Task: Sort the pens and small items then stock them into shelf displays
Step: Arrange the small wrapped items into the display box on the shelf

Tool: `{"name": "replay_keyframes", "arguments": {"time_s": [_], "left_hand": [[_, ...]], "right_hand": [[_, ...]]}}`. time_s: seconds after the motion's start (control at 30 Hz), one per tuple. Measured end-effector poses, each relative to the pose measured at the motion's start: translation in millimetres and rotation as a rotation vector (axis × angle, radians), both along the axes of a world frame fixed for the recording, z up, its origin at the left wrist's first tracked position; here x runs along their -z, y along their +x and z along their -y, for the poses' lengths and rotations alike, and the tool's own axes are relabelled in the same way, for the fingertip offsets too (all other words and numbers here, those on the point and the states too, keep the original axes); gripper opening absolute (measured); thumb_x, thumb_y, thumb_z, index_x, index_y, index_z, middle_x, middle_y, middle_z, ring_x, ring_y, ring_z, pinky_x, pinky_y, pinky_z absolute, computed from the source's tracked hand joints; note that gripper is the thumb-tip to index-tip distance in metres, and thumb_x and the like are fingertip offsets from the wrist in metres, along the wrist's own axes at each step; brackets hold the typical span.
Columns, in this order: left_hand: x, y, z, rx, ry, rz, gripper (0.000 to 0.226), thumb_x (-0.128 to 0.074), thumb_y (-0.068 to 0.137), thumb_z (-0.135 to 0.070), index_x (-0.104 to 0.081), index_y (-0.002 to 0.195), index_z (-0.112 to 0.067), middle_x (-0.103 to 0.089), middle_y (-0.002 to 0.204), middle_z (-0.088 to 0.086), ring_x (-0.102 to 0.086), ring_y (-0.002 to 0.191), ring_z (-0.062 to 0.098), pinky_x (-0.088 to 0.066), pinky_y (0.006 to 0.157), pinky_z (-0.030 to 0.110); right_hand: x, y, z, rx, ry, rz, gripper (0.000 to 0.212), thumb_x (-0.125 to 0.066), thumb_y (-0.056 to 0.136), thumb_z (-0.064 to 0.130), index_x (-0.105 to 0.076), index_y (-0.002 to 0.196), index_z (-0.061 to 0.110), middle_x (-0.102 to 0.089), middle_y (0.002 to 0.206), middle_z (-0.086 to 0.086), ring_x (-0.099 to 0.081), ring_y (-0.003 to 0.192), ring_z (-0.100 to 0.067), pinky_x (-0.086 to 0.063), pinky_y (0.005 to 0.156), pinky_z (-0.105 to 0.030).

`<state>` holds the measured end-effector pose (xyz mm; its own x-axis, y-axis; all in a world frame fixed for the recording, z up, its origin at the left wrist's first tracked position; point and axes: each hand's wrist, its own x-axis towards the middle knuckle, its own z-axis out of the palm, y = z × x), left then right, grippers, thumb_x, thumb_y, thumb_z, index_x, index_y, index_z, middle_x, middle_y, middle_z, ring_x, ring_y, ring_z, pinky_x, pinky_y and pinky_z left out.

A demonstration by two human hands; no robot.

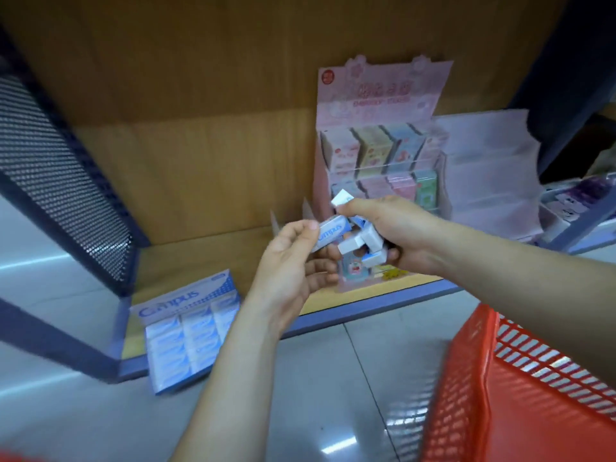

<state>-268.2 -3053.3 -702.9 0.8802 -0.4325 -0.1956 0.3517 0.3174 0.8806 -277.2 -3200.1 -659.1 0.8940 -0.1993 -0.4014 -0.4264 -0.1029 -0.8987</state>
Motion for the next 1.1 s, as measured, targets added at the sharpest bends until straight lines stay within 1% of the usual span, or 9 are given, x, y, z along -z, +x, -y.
{"name": "replay_keyframes", "arguments": {"time_s": [0.1,0.2,0.57,0.67,0.73,0.8,0.9,1.0,1.1], "left_hand": [[9.5,1.4,-40.8,-0.125,0.142,0.038,0.016,-0.044,0.1,-0.028,-0.05,0.095,-0.013,-0.065,0.061,0.007,-0.055,0.046,0.014,-0.049,0.047,0.021],[24.2,3.9,-84.5,-0.277,0.261,0.043,0.018,-0.046,0.099,-0.028,-0.049,0.09,-0.013,-0.062,0.056,0.006,-0.051,0.041,0.012,-0.042,0.041,0.019],[111.2,5.0,-150.8,-0.527,0.371,-0.185,0.03,-0.045,0.099,-0.027,-0.053,0.075,-0.012,-0.055,0.057,0.007,-0.039,0.04,0.011,-0.031,0.04,0.018],[138.6,6.5,-161.2,-0.637,0.705,-0.146,0.014,-0.048,0.096,-0.025,-0.059,0.1,-0.018,-0.062,0.077,0.01,-0.054,0.06,0.02,-0.046,0.059,0.03],[154.7,7.2,-175.0,-0.684,1.091,-0.056,0.032,-0.051,0.09,-0.018,-0.056,0.121,-0.025,-0.062,0.103,0.015,-0.058,0.091,0.029,-0.047,0.084,0.038],[166.6,9.5,-184.4,-0.602,1.291,-0.018,0.045,-0.051,0.089,-0.015,-0.051,0.133,-0.024,-0.056,0.122,0.015,-0.05,0.113,0.032,-0.038,0.098,0.037],[178.6,12.5,-188.7,-0.457,1.332,-0.06,0.048,-0.049,0.091,-0.017,-0.044,0.139,-0.016,-0.05,0.139,0.006,-0.045,0.126,0.028,-0.035,0.102,0.035],[181.1,11.2,-190.9,-0.469,1.323,-0.052,0.048,-0.052,0.089,-0.012,-0.048,0.136,-0.014,-0.053,0.137,0.005,-0.048,0.124,0.027,-0.037,0.099,0.033],[182.4,4.3,-189.1,-0.476,1.31,-0.027,0.046,-0.059,0.084,-0.015,-0.056,0.13,-0.016,-0.06,0.128,0.003,-0.054,0.117,0.023,-0.042,0.095,0.032]], "right_hand": [[13.0,19.3,-35.5,-0.128,0.034,-0.054,0.024,-0.068,0.084,0.037,-0.065,0.089,0.013,-0.058,0.065,-0.007,-0.047,0.042,-0.013,-0.017,0.036,-0.016],[26.7,37.9,-77.9,-0.228,-0.005,-0.099,0.013,-0.068,0.083,0.02,-0.062,0.081,0.009,-0.055,0.065,-0.008,-0.045,0.034,-0.009,-0.019,0.033,-0.014],[129.8,47.8,-162.9,-0.383,0.001,-0.238,0.019,-0.067,0.086,0.014,-0.054,0.071,0.013,-0.052,0.055,-0.005,-0.045,0.034,-0.01,-0.022,0.034,-0.014],[157.6,46.3,-170.6,-0.338,-0.02,-0.29,0.012,-0.066,0.087,0.011,-0.057,0.079,0.011,-0.053,0.056,-0.005,-0.045,0.033,-0.01,-0.028,0.035,-0.014],[168.2,46.1,-174.3,-0.32,-0.036,-0.323,0.009,-0.063,0.089,0.007,-0.056,0.095,0.007,-0.054,0.064,-0.008,-0.047,0.028,-0.007,-0.032,0.033,-0.012],[176.4,48.0,-176.2,-0.306,-0.026,-0.337,0.012,-0.059,0.091,0.003,-0.051,0.1,0.006,-0.053,0.068,-0.01,-0.047,0.025,-0.005,-0.028,0.032,-0.009],[184.2,53.8,-182.8,-0.299,-0.026,-0.332,0.012,-0.059,0.09,0.001,-0.049,0.088,0.005,-0.05,0.067,-0.012,-0.048,0.026,-0.006,-0.027,0.033,-0.009],[198.9,62.2,-194.1,-0.283,-0.066,-0.325,0.016,-0.065,0.087,0.006,-0.052,0.078,0.008,-0.055,0.065,-0.01,-0.051,0.031,-0.009,-0.029,0.032,-0.01],[210.8,67.7,-205.9,-0.271,-0.11,-0.315,0.015,-0.07,0.081,0.012,-0.056,0.077,0.01,-0.06,0.069,-0.009,-0.056,0.05,-0.019,-0.037,0.04,-0.017]]}}
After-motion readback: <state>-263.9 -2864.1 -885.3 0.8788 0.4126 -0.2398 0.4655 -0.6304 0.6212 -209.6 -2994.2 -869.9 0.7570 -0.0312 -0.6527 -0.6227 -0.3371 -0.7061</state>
